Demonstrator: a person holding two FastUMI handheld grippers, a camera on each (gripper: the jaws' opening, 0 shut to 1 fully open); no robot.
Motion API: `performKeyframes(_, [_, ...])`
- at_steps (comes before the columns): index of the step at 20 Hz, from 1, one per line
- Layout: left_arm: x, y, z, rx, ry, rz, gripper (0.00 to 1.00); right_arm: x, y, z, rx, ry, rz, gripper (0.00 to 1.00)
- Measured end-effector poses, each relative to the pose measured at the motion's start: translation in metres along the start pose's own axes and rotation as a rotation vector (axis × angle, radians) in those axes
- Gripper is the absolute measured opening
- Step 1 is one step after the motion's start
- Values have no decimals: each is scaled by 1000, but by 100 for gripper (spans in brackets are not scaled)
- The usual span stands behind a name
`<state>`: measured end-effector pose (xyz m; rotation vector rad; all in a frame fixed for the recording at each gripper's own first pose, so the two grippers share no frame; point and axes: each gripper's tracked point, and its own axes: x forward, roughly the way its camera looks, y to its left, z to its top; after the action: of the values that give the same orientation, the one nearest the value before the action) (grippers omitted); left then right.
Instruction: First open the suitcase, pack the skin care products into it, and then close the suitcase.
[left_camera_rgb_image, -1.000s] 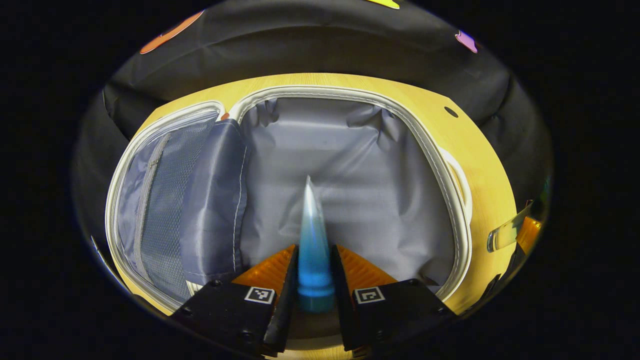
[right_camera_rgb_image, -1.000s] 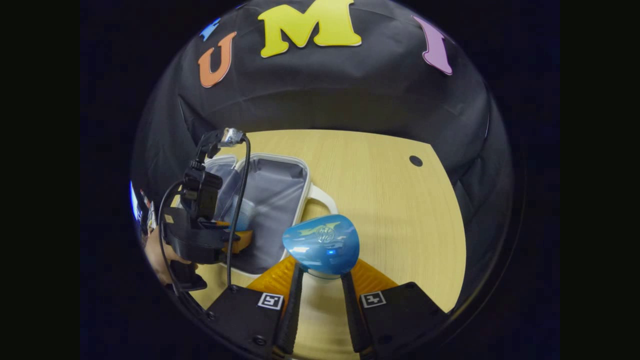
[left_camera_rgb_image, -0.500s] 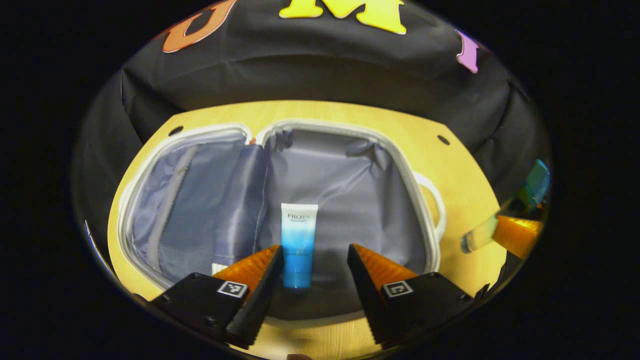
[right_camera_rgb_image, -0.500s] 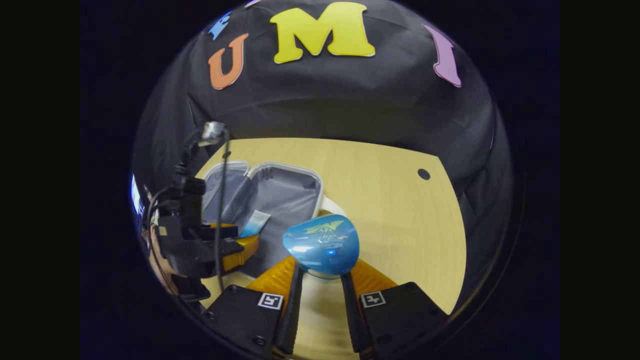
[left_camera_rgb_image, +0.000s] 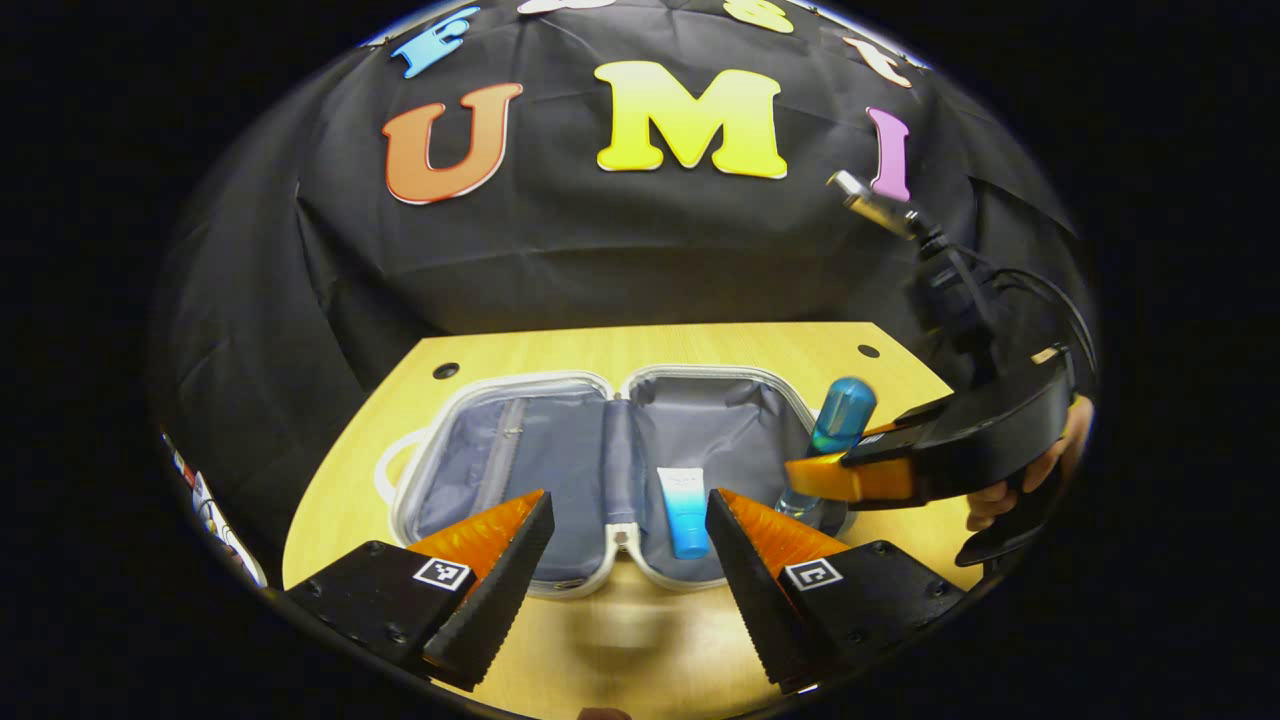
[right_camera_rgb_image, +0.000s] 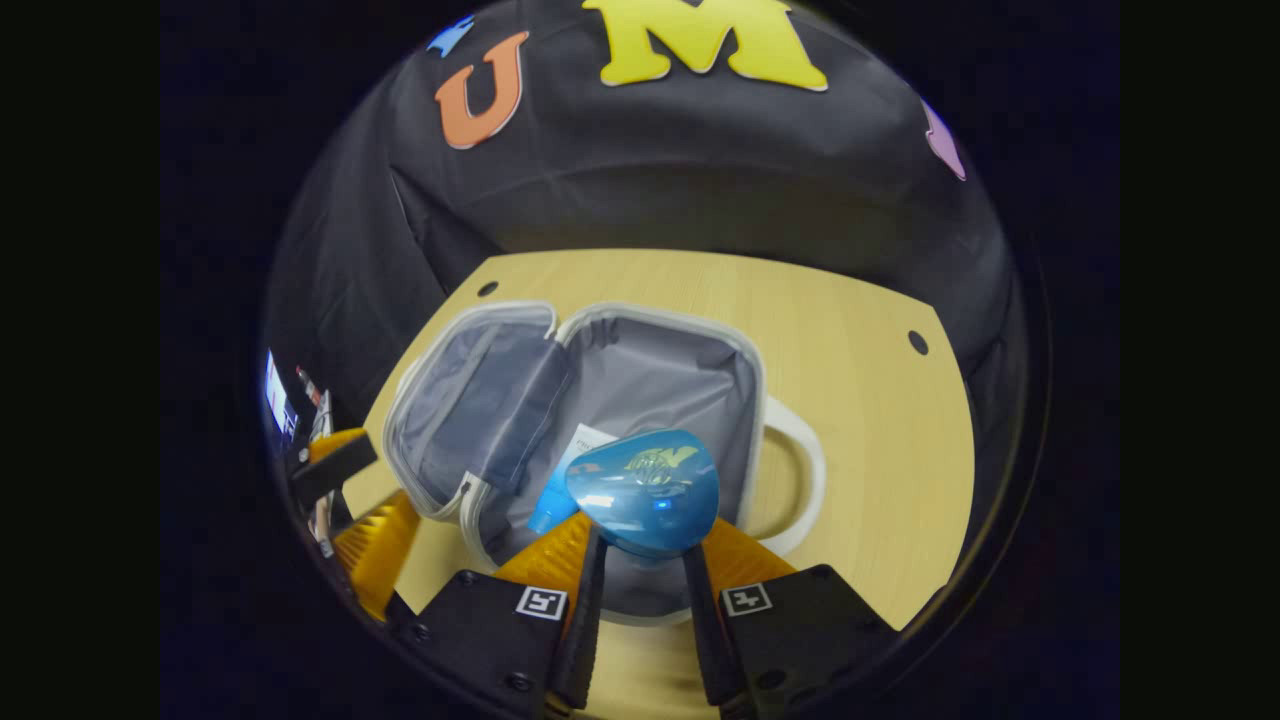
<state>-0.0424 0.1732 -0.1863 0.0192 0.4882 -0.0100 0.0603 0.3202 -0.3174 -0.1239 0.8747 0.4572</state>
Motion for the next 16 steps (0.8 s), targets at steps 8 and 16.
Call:
performKeyframes(8, [-23,66,29,40,-172,56,98,35,9,-12,73,124,-89,39])
performKeyframes(16, [-15,126,1,-68,-123,85,98,76,-4,-20,253,245,-193,39])
